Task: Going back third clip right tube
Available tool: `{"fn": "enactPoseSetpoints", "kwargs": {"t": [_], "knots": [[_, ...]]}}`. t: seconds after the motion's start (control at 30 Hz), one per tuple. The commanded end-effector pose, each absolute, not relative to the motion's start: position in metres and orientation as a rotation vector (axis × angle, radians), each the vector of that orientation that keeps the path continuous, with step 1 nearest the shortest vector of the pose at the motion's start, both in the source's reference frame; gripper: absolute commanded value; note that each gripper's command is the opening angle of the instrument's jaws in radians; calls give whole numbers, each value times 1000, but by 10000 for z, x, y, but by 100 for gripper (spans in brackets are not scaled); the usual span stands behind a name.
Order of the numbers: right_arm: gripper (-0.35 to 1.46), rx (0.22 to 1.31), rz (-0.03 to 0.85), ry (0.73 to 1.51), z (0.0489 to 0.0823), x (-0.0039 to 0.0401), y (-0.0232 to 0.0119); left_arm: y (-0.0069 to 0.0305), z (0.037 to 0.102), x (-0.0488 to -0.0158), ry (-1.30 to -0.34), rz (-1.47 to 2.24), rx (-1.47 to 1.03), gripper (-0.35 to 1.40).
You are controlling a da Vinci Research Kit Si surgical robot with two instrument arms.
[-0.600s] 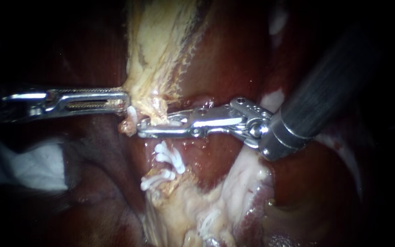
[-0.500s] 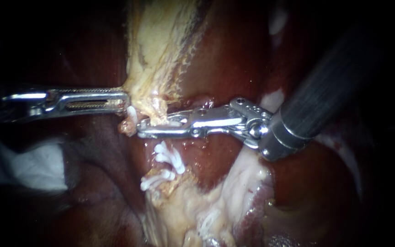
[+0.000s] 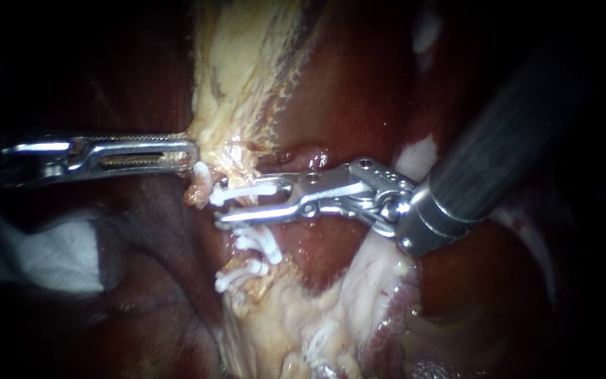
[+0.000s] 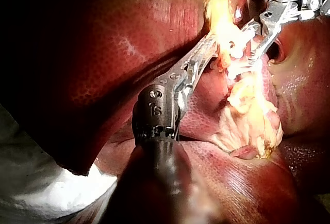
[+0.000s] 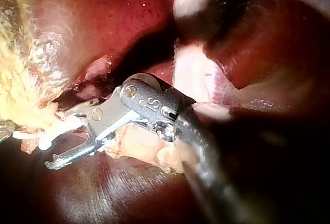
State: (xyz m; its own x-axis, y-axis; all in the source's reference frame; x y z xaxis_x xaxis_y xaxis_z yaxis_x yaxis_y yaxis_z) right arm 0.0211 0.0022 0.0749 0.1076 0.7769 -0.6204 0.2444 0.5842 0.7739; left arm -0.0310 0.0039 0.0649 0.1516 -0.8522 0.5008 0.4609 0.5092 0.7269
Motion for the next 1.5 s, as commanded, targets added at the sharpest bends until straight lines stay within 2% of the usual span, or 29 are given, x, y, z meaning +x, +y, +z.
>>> {"fn": "enactPoseSetpoints", "kwargs": {"t": [0.03, 0.4, 0.67, 1.07, 1.37, 1.5], "knots": [[47, 921, 484, 1455, 750, 212, 22, 39, 648, -310, -1037, -990, 457, -35], [55, 864, 485, 1461, 756, 200, 27, 36, 645, -311, -1037, -991, 457, -35], [59, 772, 442, 1466, 750, 158, 18, 36, 645, -310, -1037, -991, 457, -35], [60, 620, 258, 1383, 735, 57, 4, 36, 644, -309, -1037, -991, 457, -35], [60, 514, 155, 1410, 696, 24, 22, 36, 644, -310, -1037, -991, 457, -35], [60, 500, 136, 1420, 683, 16, 23, 35, 646, -312, -1037, -992, 455, -35]]}}
